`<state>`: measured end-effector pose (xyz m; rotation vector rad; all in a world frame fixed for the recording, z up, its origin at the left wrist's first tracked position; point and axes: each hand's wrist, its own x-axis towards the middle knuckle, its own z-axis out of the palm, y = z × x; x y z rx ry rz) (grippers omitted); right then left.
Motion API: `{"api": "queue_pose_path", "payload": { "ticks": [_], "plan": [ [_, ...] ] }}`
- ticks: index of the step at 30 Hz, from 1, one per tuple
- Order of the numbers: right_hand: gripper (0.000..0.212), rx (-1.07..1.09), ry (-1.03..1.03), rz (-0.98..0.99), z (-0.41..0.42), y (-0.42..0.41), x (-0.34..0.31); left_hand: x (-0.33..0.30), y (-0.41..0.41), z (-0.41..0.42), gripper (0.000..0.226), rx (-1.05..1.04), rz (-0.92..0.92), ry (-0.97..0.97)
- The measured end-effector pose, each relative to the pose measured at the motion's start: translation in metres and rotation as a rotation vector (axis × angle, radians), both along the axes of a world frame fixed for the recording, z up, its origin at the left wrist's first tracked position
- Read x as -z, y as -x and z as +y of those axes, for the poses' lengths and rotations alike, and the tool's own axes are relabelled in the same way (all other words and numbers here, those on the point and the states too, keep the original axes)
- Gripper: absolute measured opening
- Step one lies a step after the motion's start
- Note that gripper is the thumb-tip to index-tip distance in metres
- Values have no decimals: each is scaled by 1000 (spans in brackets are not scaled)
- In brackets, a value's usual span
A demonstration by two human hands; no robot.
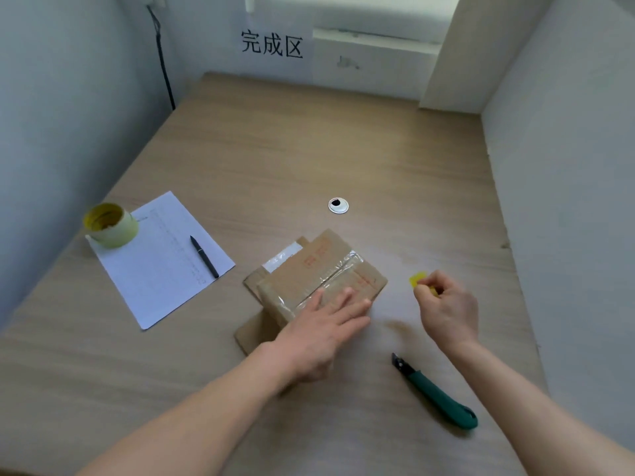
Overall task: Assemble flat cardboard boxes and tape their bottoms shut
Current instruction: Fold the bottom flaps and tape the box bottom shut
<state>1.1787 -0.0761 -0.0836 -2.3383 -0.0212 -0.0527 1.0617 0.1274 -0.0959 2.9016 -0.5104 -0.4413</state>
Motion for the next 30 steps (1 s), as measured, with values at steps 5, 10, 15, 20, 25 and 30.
{"api": "queue_pose_path", "payload": {
  "ticks": [5, 10, 15, 20, 25, 30],
  "plan": [
    [14, 51, -60, -34, 11, 2, -2, -7, 15, 10, 88, -483, -274, -24],
    [16, 73, -87, -11, 22, 7, 2, 5, 3, 30, 72, -440, 28, -132],
    [17, 57, -66, -3, 28, 12, -5, -33, -30, 93, 55, -145, 43, -69],
    [20, 8, -68, 29, 37, 19, -7, -33, -36, 53, 75, -549, 102, 13],
    [24, -46, -84, 48, 44, 25, -6, 2, -21, 28, 85, -429, 27, -95],
    [23, -141, -24, 60, 45, 38, -6, -13, -30, 72, 83, -223, 94, 39]
  ]
}}
